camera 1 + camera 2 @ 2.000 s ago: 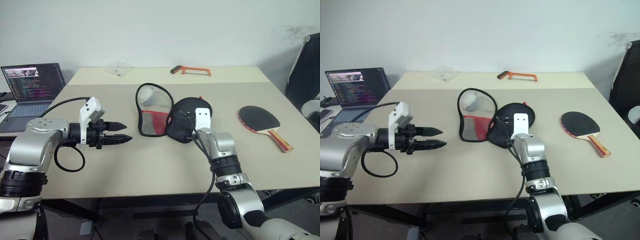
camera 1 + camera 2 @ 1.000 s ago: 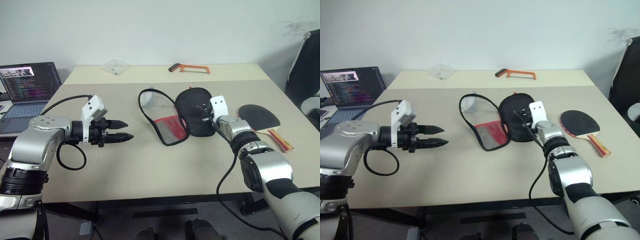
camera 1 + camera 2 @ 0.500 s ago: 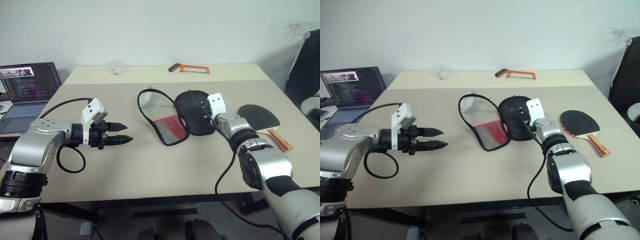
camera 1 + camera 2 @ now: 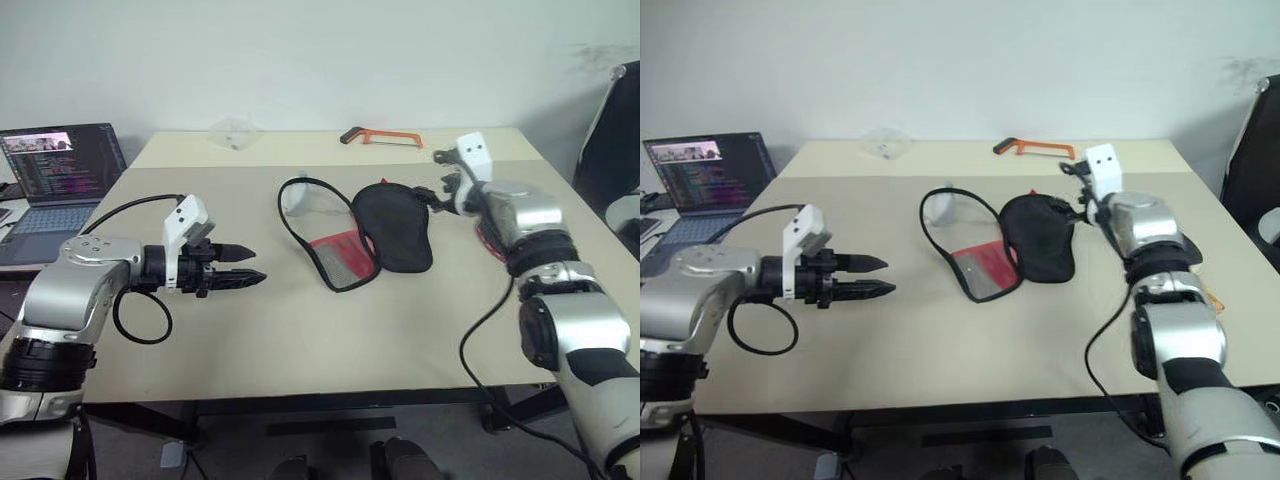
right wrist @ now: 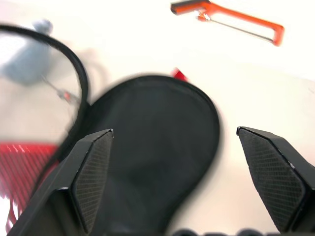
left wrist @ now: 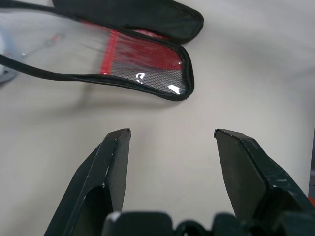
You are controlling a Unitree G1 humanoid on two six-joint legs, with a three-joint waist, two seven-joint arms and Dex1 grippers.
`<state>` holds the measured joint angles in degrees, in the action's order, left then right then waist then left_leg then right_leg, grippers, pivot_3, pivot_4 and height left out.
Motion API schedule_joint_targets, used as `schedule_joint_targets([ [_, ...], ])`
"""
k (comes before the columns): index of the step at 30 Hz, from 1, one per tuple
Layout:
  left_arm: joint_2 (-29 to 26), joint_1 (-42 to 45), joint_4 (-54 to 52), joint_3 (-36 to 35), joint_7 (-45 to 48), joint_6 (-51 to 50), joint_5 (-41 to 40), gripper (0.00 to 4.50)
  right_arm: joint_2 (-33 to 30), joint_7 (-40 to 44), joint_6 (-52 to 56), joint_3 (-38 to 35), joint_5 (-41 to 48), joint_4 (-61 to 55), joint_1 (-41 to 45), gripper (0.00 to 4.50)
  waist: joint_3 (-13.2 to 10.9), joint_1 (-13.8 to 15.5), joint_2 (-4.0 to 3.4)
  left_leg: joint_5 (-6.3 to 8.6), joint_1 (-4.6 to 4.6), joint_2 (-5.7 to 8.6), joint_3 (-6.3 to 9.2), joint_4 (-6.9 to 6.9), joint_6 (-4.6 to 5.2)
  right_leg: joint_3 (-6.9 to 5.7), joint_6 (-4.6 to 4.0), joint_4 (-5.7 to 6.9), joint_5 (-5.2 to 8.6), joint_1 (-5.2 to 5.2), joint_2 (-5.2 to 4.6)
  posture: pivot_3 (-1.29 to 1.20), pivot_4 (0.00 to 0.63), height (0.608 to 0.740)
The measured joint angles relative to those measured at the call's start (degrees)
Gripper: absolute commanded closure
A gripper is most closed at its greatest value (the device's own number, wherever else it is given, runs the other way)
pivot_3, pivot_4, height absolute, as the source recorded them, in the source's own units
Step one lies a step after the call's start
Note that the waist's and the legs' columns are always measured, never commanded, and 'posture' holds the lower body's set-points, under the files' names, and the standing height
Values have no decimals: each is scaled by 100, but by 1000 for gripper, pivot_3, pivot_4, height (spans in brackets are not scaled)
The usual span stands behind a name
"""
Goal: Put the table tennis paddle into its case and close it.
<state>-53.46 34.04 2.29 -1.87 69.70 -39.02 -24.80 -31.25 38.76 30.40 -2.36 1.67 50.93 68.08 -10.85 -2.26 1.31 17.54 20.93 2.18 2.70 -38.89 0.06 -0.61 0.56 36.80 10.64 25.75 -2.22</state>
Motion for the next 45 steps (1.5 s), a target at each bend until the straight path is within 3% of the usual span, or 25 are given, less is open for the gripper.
schedule_joint_targets([
  [8,50,121,180,142,126,129,22,1522,-1303,868,148,159,-96,64,-244,106,-1,16,0,0,-5,-5,-17,1,1,3,0,1,0,0,6,0,150,740],
  [13,108,199,264,232,214,185,47,1522,-1771,1139,119,299,-312,826,-261,106,-2,14,2,0,-10,-5,-34,-2,1,4,1,1,0,-2,7,0,150,740],
  [21,186,261,271,278,227,190,55,1522,-1786,1239,55,483,-611,1649,-389,106,-3,-13,3,-1,-13,-7,-44,-3,1,11,1,3,0,-1,7,0,150,740],
  [42,183,144,138,270,170,72,43,1522,-1744,184,-281,426,-783,2438,-637,106,-3,-13,3,-2,-13,-6,-44,-6,0,15,2,5,0,-2,7,0,150,740],
  [45,172,106,54,262,154,54,40,1522,-1716,114,-372,425,-832,2444,-648,712,-3,-13,3,-2,-14,-5,-45,-7,0,16,2,5,-1,-3,8,0,150,740],
])
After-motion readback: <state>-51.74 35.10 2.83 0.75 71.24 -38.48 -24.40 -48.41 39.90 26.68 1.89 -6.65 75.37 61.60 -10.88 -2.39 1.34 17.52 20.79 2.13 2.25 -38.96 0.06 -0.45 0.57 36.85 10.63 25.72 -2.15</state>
